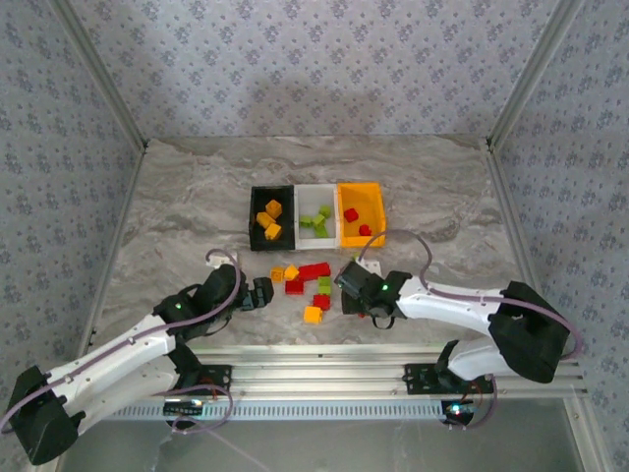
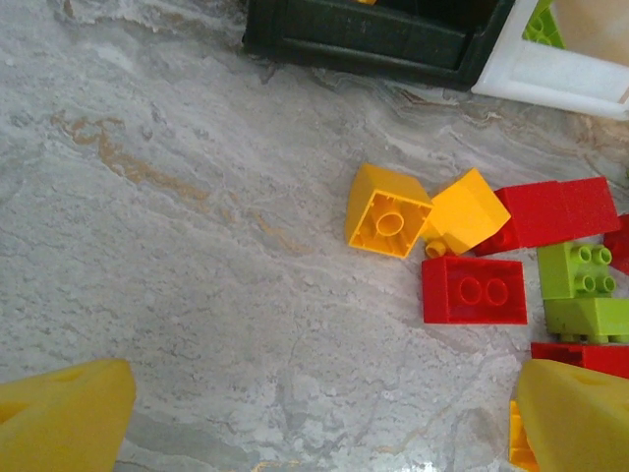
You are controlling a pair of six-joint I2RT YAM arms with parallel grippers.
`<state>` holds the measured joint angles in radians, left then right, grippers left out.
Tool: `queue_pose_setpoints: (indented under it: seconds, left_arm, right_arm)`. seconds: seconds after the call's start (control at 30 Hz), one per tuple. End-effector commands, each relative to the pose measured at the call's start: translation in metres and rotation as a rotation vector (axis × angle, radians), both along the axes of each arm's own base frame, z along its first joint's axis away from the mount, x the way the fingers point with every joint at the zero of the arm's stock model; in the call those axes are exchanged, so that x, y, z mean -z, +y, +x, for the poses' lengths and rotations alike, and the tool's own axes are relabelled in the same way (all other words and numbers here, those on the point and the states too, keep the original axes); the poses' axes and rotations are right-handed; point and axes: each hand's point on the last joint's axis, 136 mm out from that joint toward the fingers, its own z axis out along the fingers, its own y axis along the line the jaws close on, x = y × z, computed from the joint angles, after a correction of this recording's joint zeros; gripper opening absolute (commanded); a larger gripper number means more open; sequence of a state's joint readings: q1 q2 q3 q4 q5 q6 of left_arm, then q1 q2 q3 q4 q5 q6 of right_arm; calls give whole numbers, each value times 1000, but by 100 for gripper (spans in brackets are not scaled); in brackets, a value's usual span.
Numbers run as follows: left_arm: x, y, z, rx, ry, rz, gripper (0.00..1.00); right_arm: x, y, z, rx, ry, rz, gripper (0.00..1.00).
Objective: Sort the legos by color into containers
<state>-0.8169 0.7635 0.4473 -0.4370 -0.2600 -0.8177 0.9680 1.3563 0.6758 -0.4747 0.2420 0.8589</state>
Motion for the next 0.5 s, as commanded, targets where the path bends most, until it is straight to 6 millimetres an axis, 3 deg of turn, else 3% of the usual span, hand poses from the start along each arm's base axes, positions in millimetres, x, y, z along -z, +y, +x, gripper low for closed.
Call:
queue_pose_setpoints:
  seconds: [0.0, 0.2, 0.3, 0.37, 0.47]
  left_arm:
    - [-2, -1, 2, -12, -4, -29, 99]
    - [-4, -2, 1, -8, -3, -35, 99]
    - [-5, -3, 2, -6, -6, -36, 99]
    - [-6, -2, 2, -10, -8, -37, 99]
    - [-7, -2, 3, -15, -10, -37, 99]
  right_arm:
    - [10, -3, -6, 10, 23, -30, 63]
    - [19, 2, -11, -10, 41, -39, 46]
    - [11, 2, -10, -7, 24, -30, 36]
    - [-5, 4, -5, -20, -4, -16, 32]
    - [-46, 12, 15, -45, -93, 21, 31]
